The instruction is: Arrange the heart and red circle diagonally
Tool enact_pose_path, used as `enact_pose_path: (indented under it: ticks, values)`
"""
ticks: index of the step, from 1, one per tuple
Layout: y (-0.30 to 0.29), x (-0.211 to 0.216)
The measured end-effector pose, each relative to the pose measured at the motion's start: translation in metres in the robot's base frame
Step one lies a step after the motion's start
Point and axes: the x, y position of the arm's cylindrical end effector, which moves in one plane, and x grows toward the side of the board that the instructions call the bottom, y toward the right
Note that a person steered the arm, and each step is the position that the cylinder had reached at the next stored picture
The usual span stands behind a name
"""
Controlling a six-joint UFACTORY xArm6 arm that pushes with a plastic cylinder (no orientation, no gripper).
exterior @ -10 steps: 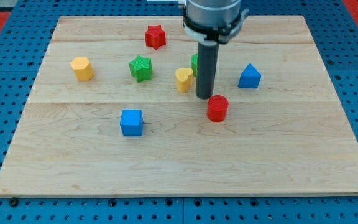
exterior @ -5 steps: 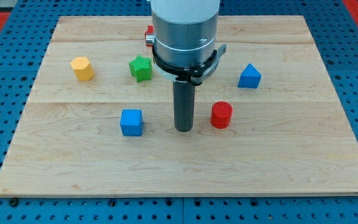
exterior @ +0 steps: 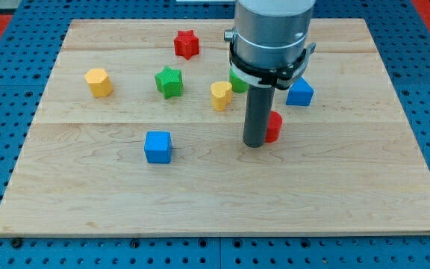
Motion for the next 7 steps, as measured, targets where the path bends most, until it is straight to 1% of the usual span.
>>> enact_pose_path:
  ticks: [1, 2, 3, 4, 5, 6, 7]
  values:
    - [0.005, 0.029]
    - [0.030, 0.053]
    - [0.048, 0.053]
    - [0.048, 0.040]
    - [0.048, 0.007]
    - [0.046, -0.016]
    - [0.046, -0.017]
